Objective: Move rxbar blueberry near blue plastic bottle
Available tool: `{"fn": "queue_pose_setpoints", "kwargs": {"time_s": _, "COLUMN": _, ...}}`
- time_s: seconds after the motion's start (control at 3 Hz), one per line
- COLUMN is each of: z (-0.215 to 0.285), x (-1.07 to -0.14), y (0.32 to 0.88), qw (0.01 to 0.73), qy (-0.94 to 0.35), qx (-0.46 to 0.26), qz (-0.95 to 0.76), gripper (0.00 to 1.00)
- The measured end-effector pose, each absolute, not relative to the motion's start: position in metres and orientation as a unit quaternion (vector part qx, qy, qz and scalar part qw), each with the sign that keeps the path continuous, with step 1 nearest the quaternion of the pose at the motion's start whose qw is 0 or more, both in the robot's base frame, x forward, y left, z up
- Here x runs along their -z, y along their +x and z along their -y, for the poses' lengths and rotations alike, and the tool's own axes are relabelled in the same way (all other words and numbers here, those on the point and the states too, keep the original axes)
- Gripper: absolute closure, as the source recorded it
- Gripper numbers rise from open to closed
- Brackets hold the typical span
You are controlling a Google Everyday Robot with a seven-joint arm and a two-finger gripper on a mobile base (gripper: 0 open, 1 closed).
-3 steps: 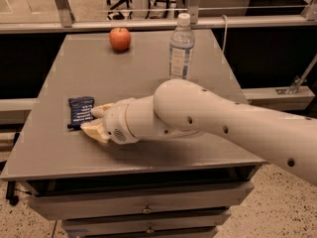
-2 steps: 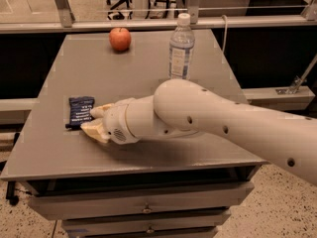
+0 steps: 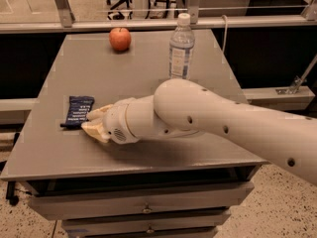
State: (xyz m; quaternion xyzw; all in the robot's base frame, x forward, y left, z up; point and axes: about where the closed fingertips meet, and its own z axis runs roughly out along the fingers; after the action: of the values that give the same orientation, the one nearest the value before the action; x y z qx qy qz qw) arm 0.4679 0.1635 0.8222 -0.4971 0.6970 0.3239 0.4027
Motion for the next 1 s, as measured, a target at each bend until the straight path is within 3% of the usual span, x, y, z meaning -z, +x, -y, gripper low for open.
{"fn": "queue_pose_setpoints", "kwargs": {"time_s": 0.67, "z": -0.1635, "x": -0.8223, "y": 0.4679, "qw": 0.403, "qy": -0.497, "qx": -0.324, "qz": -0.697, "gripper": 1.00}}
{"fn": "queue_pose_setpoints", "kwargs": {"time_s": 1.0, "z": -0.1635, "x": -0.8223, "y": 0.4679, "qw": 0.403, "qy": -0.497, "qx": -0.324, "qz": -0.697, "gripper": 0.85}}
